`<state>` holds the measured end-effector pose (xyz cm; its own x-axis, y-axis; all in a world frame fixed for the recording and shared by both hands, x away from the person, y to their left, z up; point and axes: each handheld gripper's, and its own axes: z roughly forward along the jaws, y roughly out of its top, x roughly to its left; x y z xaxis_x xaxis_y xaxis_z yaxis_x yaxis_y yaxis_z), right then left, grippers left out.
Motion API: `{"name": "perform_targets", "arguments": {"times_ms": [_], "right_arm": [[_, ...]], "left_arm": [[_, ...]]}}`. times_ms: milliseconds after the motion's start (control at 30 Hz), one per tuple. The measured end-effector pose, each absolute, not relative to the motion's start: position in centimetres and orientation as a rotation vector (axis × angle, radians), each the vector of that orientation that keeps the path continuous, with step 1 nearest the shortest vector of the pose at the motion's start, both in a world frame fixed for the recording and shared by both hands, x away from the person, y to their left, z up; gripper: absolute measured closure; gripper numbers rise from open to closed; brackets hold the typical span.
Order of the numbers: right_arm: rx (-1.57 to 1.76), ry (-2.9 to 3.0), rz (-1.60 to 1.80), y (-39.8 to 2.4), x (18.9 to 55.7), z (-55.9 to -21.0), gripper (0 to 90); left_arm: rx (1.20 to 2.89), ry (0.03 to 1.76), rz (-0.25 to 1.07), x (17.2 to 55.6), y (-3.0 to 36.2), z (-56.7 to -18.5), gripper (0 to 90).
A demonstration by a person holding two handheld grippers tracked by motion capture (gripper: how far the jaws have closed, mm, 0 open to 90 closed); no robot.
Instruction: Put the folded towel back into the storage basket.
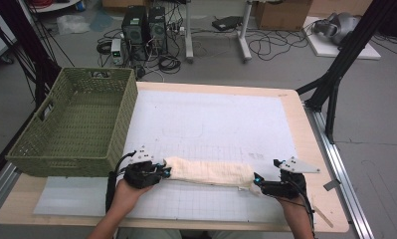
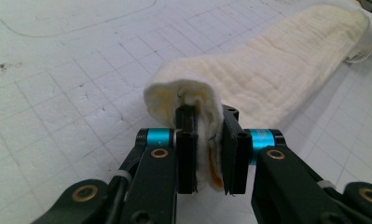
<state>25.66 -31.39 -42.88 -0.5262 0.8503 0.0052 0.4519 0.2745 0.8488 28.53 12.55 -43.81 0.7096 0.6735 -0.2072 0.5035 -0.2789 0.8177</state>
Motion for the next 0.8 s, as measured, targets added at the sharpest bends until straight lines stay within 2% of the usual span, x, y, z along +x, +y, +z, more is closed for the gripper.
{"name": "perform_targets", "arguments": {"times_ms": [600, 800], "right_arm": [[1.174, 2.239, 1.094, -29.4, 26.2, -43.9, 11.1], [1.165, 2.285, 1.114, -29.3, 26.1, -44.1, 21.8]], "left_arm": [[1.926, 0.903, 0.237, 28.6, 12.7, -43.7, 77.3], [1.925, 0.906, 0.24, 28.6, 12.8, -43.7, 77.2]]}}
